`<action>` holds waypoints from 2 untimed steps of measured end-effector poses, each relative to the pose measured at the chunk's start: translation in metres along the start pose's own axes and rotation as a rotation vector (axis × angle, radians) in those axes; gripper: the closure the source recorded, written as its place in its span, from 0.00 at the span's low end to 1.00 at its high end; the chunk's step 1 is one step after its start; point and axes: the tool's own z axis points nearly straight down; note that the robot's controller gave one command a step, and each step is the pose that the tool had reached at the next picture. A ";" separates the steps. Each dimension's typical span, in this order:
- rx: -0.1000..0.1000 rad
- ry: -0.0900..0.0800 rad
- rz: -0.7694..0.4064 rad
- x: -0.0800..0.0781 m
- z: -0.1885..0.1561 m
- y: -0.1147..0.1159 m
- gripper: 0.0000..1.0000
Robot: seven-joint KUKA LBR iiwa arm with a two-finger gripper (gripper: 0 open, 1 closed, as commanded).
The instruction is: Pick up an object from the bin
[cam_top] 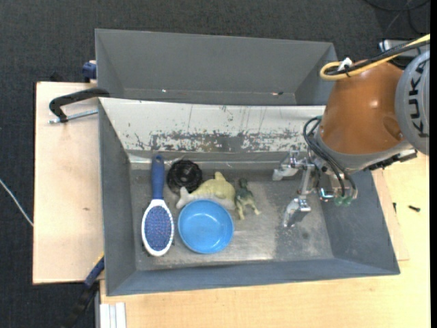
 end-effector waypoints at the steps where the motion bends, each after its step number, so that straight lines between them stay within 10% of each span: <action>1: -0.001 -0.013 0.011 -0.045 0.097 0.034 0.00; 2: -0.001 -0.012 0.010 -0.046 0.097 0.034 1.00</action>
Offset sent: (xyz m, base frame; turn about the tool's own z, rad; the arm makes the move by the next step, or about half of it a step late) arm 0.0451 0.0357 -0.1136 0.0106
